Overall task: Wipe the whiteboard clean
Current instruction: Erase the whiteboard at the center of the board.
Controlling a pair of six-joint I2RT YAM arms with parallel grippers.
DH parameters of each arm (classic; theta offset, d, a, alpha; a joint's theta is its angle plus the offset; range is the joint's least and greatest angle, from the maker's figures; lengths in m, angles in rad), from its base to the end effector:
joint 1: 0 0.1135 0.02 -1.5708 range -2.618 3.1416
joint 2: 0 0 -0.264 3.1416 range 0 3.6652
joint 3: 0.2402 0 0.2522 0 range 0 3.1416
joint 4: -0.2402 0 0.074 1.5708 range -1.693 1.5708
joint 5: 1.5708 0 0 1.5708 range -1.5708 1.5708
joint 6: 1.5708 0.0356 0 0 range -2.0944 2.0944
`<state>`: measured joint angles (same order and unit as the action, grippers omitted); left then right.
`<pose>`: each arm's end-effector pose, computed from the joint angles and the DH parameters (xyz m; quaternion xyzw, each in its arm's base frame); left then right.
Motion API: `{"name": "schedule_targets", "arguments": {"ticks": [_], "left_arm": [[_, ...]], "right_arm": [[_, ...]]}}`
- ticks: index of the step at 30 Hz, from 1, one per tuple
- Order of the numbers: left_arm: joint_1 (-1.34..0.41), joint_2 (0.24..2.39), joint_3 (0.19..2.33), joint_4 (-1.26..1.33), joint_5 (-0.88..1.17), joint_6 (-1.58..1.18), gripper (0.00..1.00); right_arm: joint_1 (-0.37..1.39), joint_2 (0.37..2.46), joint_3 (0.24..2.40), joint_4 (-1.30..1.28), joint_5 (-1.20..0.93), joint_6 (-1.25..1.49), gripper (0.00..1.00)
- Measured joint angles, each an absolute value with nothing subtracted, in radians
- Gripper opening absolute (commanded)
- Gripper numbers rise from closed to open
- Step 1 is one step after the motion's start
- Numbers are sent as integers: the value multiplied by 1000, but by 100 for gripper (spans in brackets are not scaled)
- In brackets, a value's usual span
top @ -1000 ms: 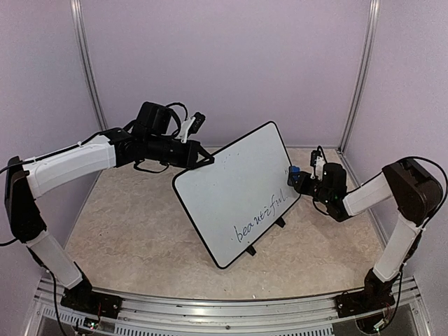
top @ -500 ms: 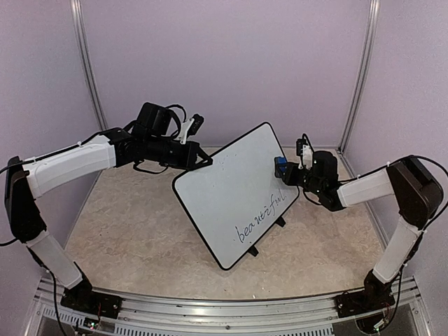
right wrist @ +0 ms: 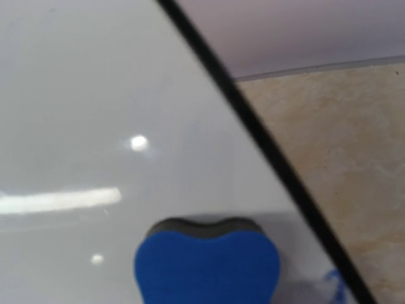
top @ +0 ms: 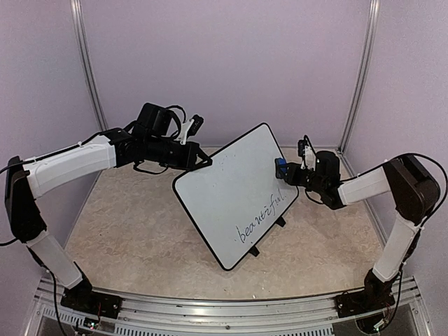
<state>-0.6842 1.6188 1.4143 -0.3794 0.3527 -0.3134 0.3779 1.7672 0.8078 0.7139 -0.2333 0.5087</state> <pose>0.2823 -0.2461 0.3270 0.2415 0.8369 -0.3588 0.3356 0.3377 0.1429 0.1799 -0.0203 0.7860 0.3450 0.5126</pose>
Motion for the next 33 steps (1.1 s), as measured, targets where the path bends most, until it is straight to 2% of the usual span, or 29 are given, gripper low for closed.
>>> {"name": "schedule_targets", "arguments": {"ticks": [24,33], "left_arm": [[-684,1619,1414,-378,357,-310,0],[-684,1619,1414,-377,359,-308,0]], "right_arm": [[311,1771,666,701,-178,571,29],[331,1744,702,612,-150,554,29]]}}
